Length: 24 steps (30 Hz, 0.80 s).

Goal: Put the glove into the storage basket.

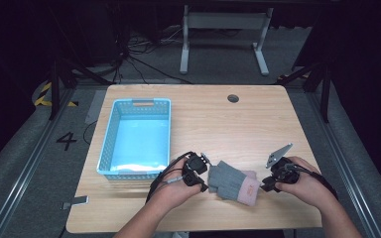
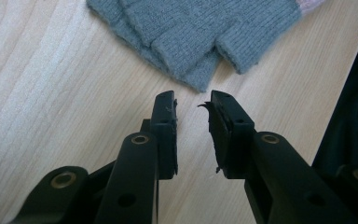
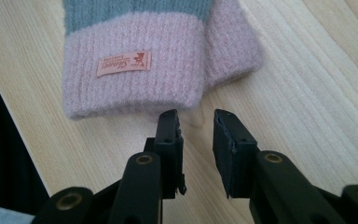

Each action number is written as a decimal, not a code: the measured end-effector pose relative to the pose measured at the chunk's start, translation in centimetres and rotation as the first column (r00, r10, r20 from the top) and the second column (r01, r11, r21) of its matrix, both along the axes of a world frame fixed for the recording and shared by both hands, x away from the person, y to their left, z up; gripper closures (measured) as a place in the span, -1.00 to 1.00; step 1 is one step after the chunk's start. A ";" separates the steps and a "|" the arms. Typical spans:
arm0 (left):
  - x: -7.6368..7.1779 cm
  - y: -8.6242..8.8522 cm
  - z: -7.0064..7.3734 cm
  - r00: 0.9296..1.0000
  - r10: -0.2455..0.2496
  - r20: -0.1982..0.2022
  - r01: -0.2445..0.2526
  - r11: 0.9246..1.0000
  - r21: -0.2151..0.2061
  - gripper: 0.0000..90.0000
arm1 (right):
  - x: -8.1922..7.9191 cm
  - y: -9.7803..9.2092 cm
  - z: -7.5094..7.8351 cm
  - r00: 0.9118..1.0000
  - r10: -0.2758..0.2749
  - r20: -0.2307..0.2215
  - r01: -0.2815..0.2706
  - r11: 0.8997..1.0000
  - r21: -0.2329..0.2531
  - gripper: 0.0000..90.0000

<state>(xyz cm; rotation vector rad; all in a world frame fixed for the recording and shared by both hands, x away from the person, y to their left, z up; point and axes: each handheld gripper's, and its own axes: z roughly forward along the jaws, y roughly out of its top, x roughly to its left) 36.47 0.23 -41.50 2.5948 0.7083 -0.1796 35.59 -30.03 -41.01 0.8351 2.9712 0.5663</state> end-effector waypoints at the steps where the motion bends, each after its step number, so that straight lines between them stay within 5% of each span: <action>1: 0.0 -0.1 -0.1 1.000 0.000 -0.001 0.000 1.000 0.002 0.60 | 0.0 0.1 0.0 1.000 0.001 0.002 -0.001 1.000 -0.001 0.60; 12: 0.5 -1.4 -1.6 0.999 -0.008 0.035 0.007 1.000 0.009 0.58 | 0.1 0.4 -0.3 1.000 0.013 0.006 -0.014 1.000 0.008 0.62; 24: 1.0 -1.9 -2.3 1.000 0.008 0.027 -0.008 1.000 0.010 0.55 | 0.1 0.5 -0.5 1.000 0.023 0.009 -0.023 1.000 0.005 0.64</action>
